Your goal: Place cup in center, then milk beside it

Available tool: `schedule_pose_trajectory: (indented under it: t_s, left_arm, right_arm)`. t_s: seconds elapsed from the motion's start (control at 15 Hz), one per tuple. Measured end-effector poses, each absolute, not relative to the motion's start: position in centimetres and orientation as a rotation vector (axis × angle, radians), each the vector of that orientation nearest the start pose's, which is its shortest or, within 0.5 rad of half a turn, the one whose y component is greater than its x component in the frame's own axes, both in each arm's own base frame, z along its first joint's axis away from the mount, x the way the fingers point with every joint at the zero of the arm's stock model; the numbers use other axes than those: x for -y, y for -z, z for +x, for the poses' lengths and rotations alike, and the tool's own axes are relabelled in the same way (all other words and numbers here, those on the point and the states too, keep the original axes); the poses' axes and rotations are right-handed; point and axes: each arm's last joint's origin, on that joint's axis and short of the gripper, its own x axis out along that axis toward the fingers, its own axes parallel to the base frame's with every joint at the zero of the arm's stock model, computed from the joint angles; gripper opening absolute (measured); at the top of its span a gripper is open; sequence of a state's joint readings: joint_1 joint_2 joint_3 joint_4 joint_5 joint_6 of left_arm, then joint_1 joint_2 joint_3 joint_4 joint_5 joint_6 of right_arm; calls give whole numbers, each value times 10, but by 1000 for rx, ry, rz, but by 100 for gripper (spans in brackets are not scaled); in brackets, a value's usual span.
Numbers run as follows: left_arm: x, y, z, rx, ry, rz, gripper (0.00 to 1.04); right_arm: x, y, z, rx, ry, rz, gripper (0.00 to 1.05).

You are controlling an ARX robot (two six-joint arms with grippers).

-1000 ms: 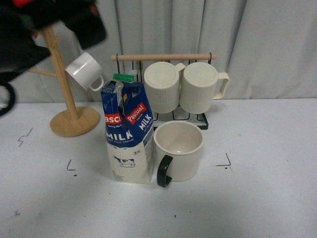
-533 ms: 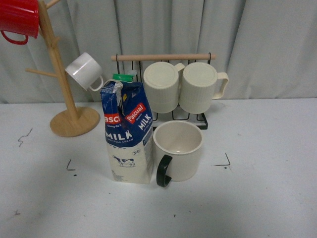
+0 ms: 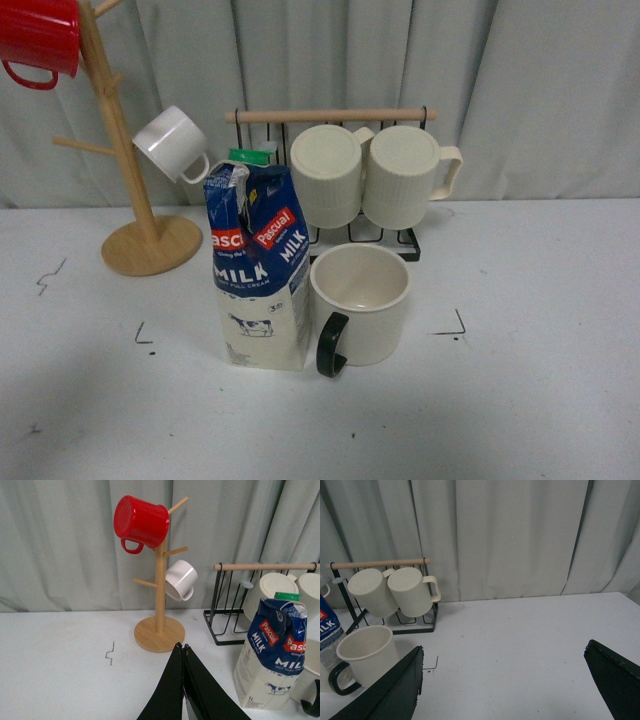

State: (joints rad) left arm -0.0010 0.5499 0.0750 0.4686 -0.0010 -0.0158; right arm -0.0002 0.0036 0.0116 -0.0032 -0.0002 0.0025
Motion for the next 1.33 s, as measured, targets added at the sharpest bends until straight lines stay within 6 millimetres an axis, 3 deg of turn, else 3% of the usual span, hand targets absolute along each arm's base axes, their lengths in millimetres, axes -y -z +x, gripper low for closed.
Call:
schedule_pose_trajectory:
  t_s: [0.4,1.33]
  left_arm:
    - [0,-168,123,-7,1,-16,2]
    - [0,-166,97,-5,0,-15,2]
  right_arm:
    - [0,-167,97,4,0,2,98]
    - [0,-167,97,6,0,2,98]
